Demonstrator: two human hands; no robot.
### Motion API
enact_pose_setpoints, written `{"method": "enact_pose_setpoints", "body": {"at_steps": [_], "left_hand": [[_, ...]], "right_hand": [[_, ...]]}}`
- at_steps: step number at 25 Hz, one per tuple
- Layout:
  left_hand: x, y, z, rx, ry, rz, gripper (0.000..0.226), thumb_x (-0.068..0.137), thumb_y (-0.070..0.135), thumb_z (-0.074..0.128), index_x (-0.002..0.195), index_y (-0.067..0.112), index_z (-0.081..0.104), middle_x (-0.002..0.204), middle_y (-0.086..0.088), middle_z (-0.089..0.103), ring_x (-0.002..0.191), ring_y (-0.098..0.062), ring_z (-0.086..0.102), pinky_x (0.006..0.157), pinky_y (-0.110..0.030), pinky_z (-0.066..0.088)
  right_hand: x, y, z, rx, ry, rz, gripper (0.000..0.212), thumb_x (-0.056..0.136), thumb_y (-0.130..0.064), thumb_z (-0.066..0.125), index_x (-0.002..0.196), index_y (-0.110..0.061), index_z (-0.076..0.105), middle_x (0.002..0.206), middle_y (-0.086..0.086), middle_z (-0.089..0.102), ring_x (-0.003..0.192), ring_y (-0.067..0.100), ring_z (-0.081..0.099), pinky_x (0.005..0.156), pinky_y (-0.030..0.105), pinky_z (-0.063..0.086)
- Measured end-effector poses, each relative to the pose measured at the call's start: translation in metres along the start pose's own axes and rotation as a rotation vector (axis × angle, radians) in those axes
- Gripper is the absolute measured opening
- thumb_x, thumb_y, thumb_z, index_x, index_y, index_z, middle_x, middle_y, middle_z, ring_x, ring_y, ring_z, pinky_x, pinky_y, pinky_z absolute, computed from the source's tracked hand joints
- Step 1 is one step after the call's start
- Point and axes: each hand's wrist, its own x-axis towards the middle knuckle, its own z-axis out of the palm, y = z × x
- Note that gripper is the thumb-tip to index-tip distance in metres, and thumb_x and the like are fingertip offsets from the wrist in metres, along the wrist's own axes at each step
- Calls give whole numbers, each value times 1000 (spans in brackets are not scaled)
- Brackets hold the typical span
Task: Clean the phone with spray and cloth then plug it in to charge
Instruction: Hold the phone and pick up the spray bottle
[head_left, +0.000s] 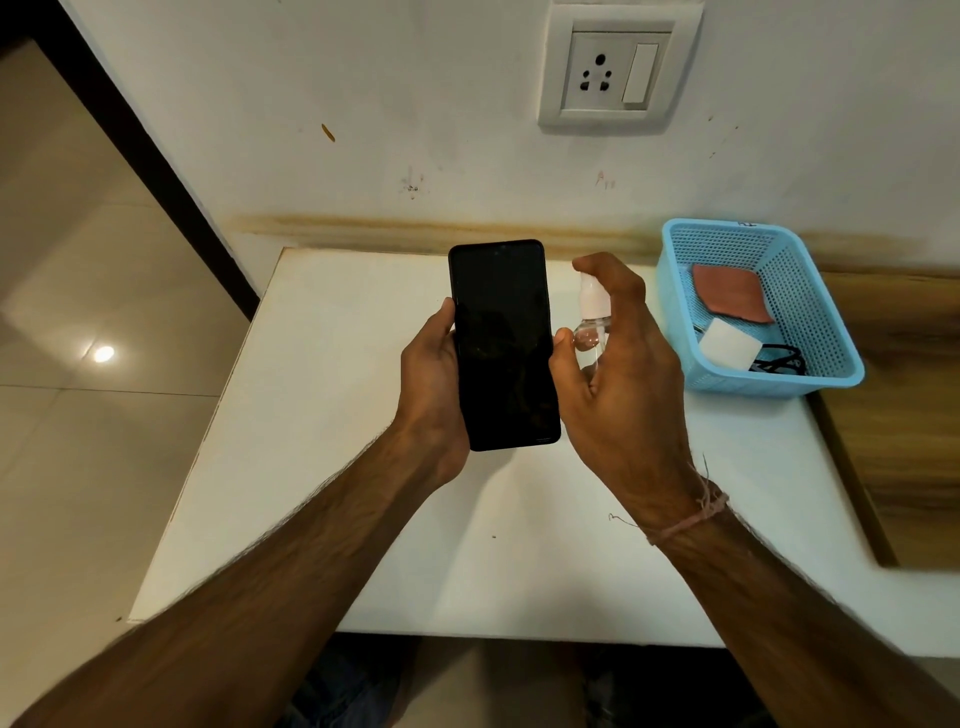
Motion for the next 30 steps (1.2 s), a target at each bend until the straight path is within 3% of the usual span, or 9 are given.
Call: {"method": "enact_pose_setpoints", "body": {"at_steps": [3,6,9,15,20,24,26,28,30], "left_hand": [[1,3,-3,-54,-54,-4,61,103,56,30,131,15,65,122,-17,72,100,-33,73,83,-42,61],[5,7,-10,-110,-123,2,68,103,57,26,137,9,60,130,-27,65,108,-41,66,92,-48,57],[8,11,-13,-144,-148,3,69,103,56,25,137,7,60,131,-28,63,109,-42,64,94,-49,56],[8,12,-13,-159,-163,18,68,103,55,25,138,7,58,133,-28,62,109,-41,64,97,-50,54],[8,12,-12,-164,-157,19,69,103,55,25,139,7,57,134,-28,61,108,-41,64,96,-50,55],[7,13,-13,-148,-158,22,69,103,56,25,139,7,57,135,-29,60,108,-41,63,97,-50,54],[8,12,-13,-150,-160,24,70,103,56,25,138,6,58,135,-29,60,108,-41,63,98,-51,53],[9,11,-13,-160,-159,22,69,103,55,26,136,6,61,133,-29,62,108,-41,64,99,-51,52],[9,12,-14,-181,-165,21,67,103,54,29,133,5,64,131,-30,62,108,-41,64,100,-51,52]], "right_hand": [[-10,-2,-7,5,-60,5,57,90,-20,61,140,-27,34,116,-1,58,78,8,57,73,12,51],[-28,-5,-12,-11,-115,20,61,90,-21,61,140,-34,29,116,-2,58,72,4,54,70,6,45],[-36,-6,-12,-18,-119,15,60,88,-24,59,139,-35,28,123,-1,58,82,6,54,76,1,38],[-37,-4,-9,-2,-97,4,60,86,-26,60,136,-34,28,127,1,56,87,7,55,77,5,42],[-38,0,-10,6,-92,15,56,85,-28,62,131,-33,30,117,1,58,79,7,54,73,6,44],[-38,-3,-8,3,-68,7,58,85,-29,63,132,-34,29,124,0,56,79,5,55,74,1,44],[-35,-4,-11,28,-54,-5,63,86,-28,64,136,-34,26,133,-5,49,94,11,60,81,13,53],[-26,-3,-14,81,-44,57,70,88,-23,66,141,-35,22,137,1,47,100,22,63,81,27,59],[-10,5,-15,203,-18,202,72,89,-16,64,145,-30,21,133,10,49,102,21,61,79,27,58]]}}
